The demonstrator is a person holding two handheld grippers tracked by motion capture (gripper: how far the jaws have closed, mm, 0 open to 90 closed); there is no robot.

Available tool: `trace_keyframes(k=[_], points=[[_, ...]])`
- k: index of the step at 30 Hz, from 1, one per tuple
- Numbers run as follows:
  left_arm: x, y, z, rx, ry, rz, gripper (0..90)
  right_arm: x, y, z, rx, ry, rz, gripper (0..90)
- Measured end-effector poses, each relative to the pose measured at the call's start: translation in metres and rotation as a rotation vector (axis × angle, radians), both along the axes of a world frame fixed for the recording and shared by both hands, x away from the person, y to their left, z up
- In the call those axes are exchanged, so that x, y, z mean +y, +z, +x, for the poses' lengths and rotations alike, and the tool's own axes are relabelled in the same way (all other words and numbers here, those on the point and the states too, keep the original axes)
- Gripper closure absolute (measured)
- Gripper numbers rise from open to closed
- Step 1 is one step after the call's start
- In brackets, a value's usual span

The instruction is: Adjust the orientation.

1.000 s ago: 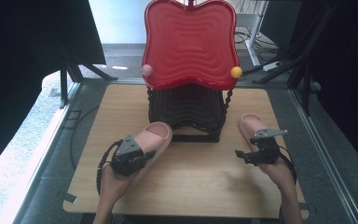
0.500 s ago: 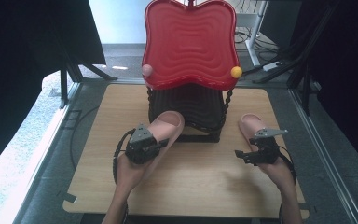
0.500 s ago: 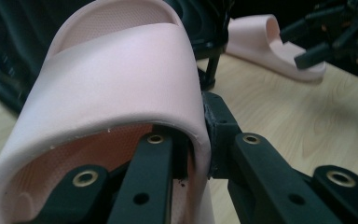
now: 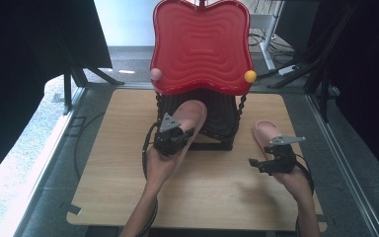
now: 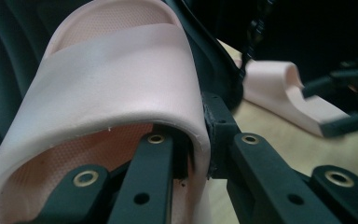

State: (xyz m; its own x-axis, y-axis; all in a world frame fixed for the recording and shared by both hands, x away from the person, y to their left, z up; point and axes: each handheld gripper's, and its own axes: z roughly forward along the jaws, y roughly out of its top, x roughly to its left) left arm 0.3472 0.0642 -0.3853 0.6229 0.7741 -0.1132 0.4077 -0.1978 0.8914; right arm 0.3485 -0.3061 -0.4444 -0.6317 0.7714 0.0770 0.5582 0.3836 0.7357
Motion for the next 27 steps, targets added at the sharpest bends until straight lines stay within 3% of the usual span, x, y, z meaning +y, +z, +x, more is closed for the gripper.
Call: trace_keyframes(k=[4, 6, 9, 14, 17, 21, 24, 27], points=[[-0.013, 0.003, 0.01, -0.036, 0.068, 0.012, 82.0, 0.0, 0.0, 0.0, 0.002, 0.0, 0.002, 14.7], [-0.02, 0.003, 0.016, -0.057, 0.125, -0.004, 81.6, 0.0, -0.001, 0.0, 0.003, 0.0, 0.001, 14.7], [-0.024, 0.003, 0.021, -0.072, 0.165, -0.024, 81.1, 0.0, -0.001, 0.0, 0.0, 0.002, -0.004, 14.8], [-0.036, 0.004, 0.039, -0.089, 0.313, -0.025, 80.8, -0.001, -0.001, 0.001, 0.005, 0.0, -0.006, 14.9], [-0.039, 0.005, 0.045, -0.071, 0.331, -0.027, 80.4, -0.001, -0.001, 0.001, 0.004, 0.0, -0.006, 14.9], [-0.049, 0.004, 0.059, -0.022, 0.343, 0.001, 76.9, -0.002, -0.001, 0.001, 0.003, 0.002, -0.013, 15.0], [-0.05, 0.001, 0.064, 0.005, 0.324, 0.018, 69.3, -0.002, -0.001, 0.0, 0.001, 0.007, -0.012, 15.0], [-0.05, 0.0, 0.063, 0.014, 0.302, 0.035, 54.1, -0.002, -0.001, 0.0, 0.0, 0.005, -0.015, 15.0]])
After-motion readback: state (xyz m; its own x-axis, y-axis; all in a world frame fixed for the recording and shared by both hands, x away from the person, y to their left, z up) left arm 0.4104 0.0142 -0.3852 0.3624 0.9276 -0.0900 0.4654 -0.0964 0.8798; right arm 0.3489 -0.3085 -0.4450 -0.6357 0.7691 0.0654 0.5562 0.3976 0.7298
